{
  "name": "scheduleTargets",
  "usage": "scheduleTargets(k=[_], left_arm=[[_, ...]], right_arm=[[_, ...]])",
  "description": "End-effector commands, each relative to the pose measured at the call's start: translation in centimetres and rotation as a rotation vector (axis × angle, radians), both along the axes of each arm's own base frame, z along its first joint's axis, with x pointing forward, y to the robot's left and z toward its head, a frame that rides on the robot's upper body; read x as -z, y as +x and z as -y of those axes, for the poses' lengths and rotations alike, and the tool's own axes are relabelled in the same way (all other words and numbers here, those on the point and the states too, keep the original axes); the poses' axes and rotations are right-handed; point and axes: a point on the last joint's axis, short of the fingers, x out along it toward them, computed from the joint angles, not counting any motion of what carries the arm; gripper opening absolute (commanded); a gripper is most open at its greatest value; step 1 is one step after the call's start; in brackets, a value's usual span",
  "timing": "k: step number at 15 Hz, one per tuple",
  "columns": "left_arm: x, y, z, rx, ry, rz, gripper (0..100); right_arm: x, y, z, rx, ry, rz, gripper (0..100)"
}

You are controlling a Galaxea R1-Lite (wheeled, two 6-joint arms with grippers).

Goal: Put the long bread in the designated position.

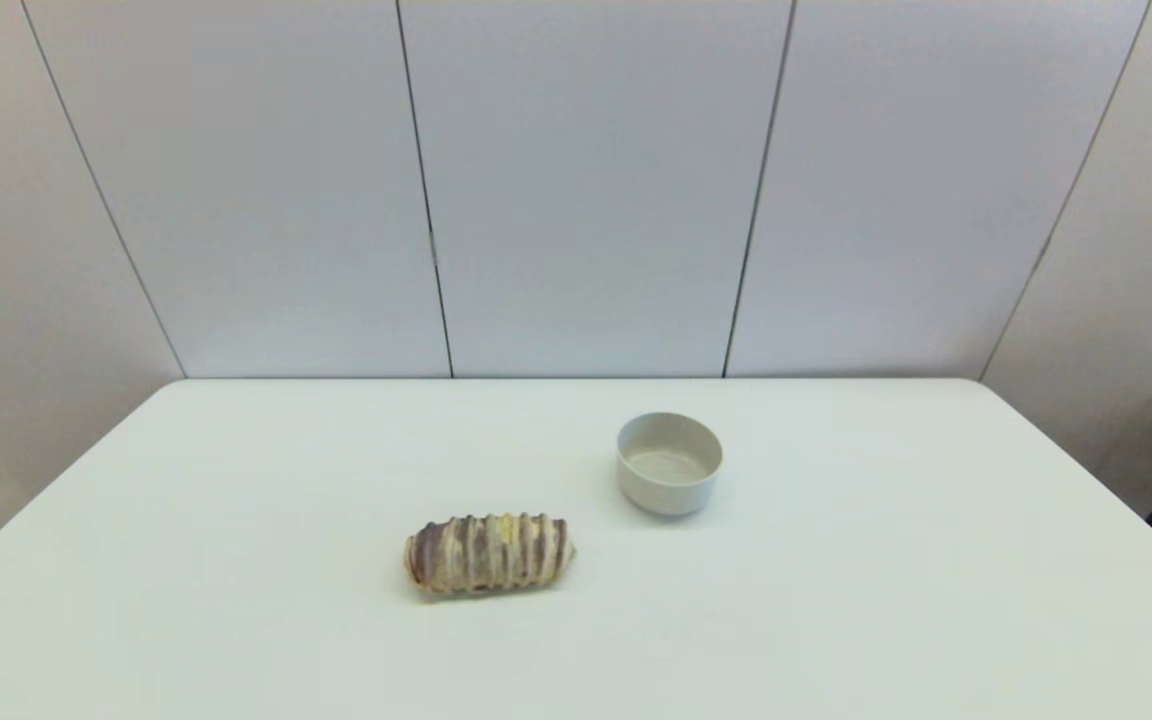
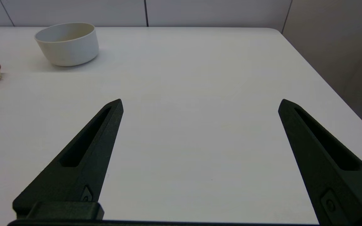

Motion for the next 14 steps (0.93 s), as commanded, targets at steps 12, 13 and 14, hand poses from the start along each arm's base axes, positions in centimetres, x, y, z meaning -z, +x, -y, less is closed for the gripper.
scheduleTargets(k=[12, 13, 14], left_arm=[[1.1, 26.4, 9.5, 0.575, 0.364, -1.003, 100], [2.1, 27.2, 10.1, 0.585, 0.37, -1.04, 100], [3.0, 27.5, 10.7, 0.599, 0.381, -1.073, 100]], right_arm=[[0.0, 0.0, 0.0, -0.002, -0.001, -0.003, 100], [0.0, 0.0, 0.0, 0.0, -0.001, -0.001, 100], [0.0, 0.0, 0.0, 0.0, -0.001, -0.001, 100]])
